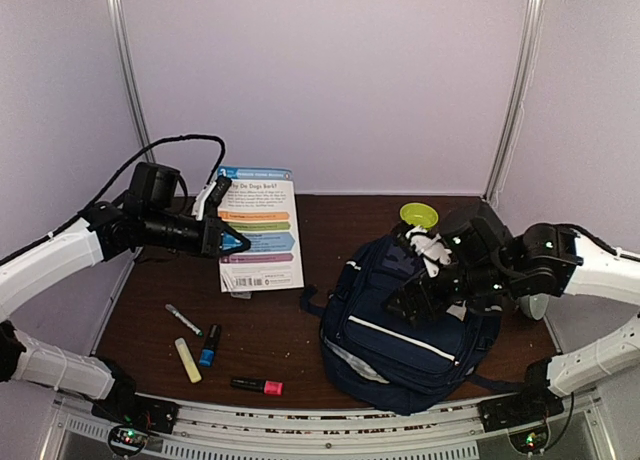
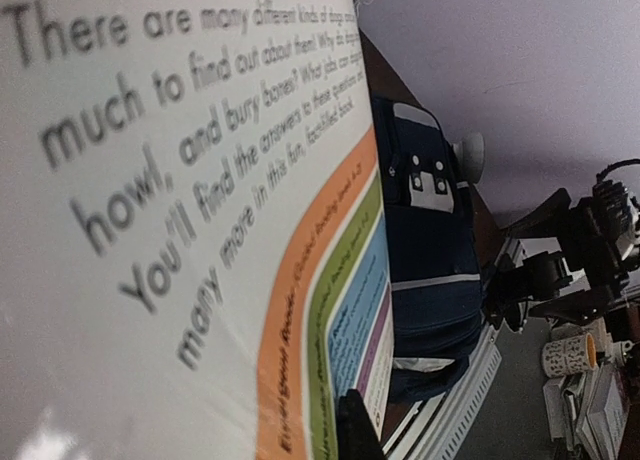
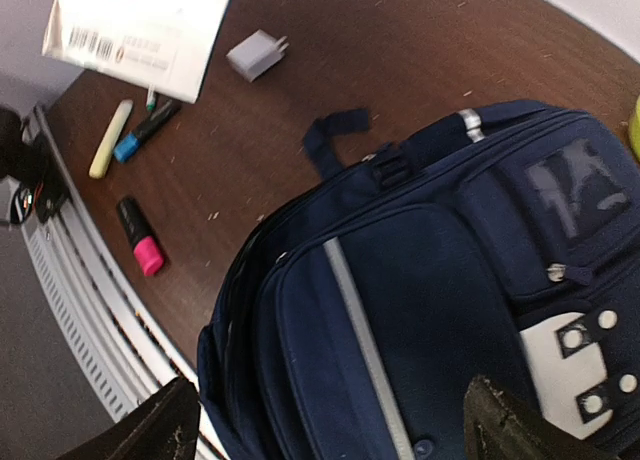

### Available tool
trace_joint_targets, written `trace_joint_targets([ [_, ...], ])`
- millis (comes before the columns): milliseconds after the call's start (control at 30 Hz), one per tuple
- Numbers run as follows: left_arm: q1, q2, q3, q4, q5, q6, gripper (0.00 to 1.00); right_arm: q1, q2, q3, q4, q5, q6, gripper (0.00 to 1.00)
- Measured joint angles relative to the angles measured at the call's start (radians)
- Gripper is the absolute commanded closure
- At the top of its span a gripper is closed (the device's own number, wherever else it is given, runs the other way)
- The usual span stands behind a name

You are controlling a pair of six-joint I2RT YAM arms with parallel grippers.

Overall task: Pack the student bag
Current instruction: Open the largest pocket of the student bag.

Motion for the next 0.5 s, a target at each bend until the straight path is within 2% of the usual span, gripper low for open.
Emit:
trace_joint_targets([
  [300, 0.000, -0.009, 0.008, -0.119, -0.036, 0.039, 1.00, 0.165, 0.253, -0.066, 0.048, -0.122, -0.025, 0.26],
  [367, 0.000, -0.021, 0.011, -0.140, -0.041, 0.043, 1.00, 0.179, 0.301, -0.066, 0.050, -0.129, -0.023, 0.37],
  [500, 0.000, -0.047, 0.017, -0.160, -0.043, 0.052, 1.00, 0.182, 0.330, -0.071, 0.058, -0.129, -0.019, 0.71],
])
